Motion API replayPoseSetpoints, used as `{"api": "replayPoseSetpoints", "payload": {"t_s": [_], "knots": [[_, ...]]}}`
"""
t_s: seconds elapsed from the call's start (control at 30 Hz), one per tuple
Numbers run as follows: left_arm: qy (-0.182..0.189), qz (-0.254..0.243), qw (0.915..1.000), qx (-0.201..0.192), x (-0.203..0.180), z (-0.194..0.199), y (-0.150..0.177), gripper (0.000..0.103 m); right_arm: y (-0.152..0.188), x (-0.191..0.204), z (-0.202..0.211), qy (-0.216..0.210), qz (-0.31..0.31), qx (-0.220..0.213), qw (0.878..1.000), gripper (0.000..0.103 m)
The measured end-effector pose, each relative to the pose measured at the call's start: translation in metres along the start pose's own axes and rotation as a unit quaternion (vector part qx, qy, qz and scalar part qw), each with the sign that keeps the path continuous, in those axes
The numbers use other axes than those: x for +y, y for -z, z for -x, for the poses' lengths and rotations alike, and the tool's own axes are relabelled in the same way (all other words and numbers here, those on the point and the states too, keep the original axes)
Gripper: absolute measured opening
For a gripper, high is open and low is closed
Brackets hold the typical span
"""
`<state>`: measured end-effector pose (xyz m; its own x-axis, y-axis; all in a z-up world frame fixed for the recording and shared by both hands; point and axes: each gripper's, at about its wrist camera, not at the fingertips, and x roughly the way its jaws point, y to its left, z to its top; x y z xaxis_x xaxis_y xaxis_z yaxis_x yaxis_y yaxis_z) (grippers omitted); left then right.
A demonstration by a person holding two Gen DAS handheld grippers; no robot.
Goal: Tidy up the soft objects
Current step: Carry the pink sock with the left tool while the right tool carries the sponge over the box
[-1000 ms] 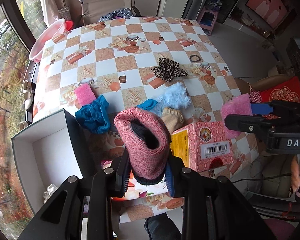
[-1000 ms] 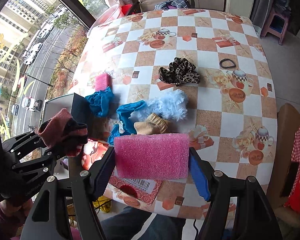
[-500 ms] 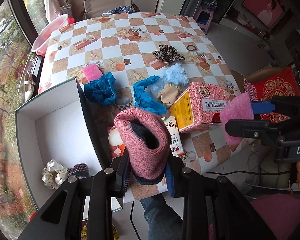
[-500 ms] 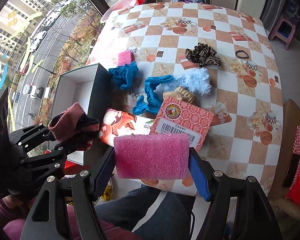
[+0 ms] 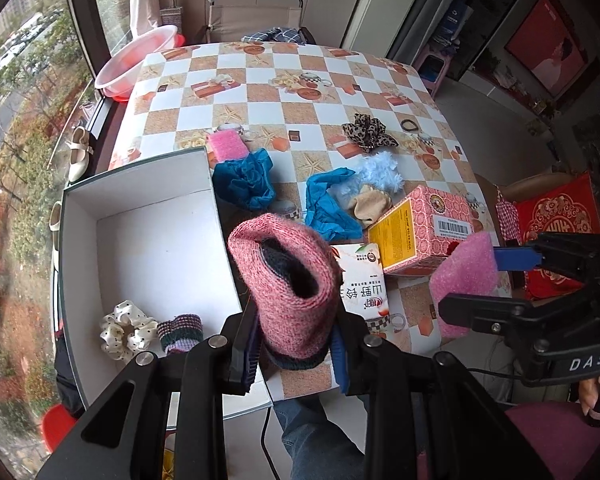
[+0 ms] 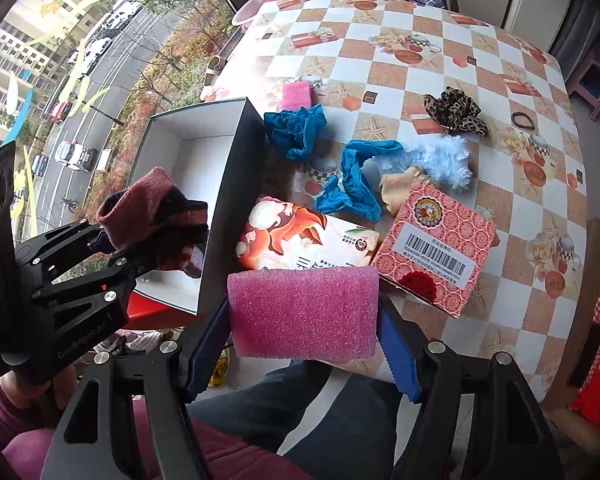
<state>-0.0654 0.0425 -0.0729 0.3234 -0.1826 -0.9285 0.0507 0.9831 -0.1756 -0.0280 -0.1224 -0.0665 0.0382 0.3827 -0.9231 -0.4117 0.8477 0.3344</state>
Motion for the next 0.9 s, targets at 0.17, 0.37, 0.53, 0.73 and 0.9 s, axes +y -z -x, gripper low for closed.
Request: {"api": "replayPoseSetpoints", "payload": {"t_s": [0.17, 0.37, 0.53, 0.73, 0.9], "knots": [[-0.008, 0.028, 0.9996, -0.006, 0.019, 0.003, 0.004, 0.032, -0.007, 0.018, -0.005, -0.003, 0.023, 0.005, 1.0, 0.072], [-0.021, 0.057, 0.9981, -0.013, 0.04, 0.008, 0.011, 0.032, -0.019, 0.037, -0.011, -0.007, 0.049, 0.011, 0.999, 0.072], [-0.032, 0.08, 0.9961, -0.019, 0.057, 0.01, 0.014, 0.032, -0.027, 0.055, -0.017, -0.009, 0.074, 0.019, 0.997, 0.072], [-0.043, 0.101, 0.9938, -0.02, 0.072, 0.01, 0.018, 0.032, -0.037, 0.074, -0.026, -0.011, 0.102, 0.028, 0.994, 0.072], [-0.047, 0.115, 0.992, -0.02, 0.083, 0.009, 0.019, 0.032, -0.045, 0.084, -0.031, -0.012, 0.116, 0.035, 0.993, 0.072]]}}
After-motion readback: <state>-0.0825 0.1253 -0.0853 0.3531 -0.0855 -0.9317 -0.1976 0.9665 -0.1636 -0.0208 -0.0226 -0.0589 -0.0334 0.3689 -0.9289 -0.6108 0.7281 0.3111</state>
